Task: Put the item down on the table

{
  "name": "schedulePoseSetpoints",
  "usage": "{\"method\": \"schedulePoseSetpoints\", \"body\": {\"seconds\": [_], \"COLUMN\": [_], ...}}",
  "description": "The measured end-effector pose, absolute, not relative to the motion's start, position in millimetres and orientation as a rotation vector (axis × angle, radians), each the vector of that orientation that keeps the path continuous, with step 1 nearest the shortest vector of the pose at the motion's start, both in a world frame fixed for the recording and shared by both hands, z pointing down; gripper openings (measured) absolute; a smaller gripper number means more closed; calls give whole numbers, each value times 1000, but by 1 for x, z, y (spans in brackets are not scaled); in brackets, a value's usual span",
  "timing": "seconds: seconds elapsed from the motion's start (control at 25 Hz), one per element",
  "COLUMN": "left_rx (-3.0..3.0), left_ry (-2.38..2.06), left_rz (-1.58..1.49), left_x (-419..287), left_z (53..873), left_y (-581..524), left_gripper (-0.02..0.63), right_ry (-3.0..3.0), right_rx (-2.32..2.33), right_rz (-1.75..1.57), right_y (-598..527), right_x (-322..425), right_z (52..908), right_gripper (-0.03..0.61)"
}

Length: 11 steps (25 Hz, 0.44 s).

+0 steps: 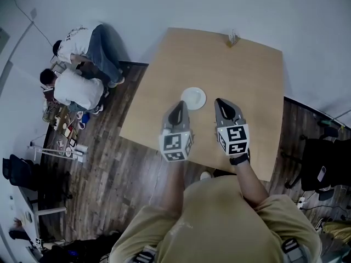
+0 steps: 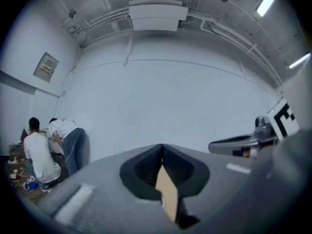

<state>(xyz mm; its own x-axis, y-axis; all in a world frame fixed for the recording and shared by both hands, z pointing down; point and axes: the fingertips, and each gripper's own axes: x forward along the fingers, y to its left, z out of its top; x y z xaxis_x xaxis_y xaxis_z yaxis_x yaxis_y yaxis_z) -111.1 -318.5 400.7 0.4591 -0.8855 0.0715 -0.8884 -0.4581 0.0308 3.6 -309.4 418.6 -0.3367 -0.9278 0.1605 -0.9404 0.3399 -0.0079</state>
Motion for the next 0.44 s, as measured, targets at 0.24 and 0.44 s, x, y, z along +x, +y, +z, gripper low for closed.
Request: {"method": "schedulePoseSetpoints", "body": {"seconds": [0.24,0.44], "left_rx": [2635,2603], "left_ry": [-1559,-1555], "left_rz": [89,112], "left_x": [-108,-117], "left_z": [409,425], "left_y": [-318,-326], "left_gripper": [3,3], "right_ry": [-2429,-2417], "right_rx": [1773,1772], "right_rz": [137,133], "right_y": [-303,-303], "right_x": [13,12], "right_z": [418,421], "right_gripper": [6,6]}}
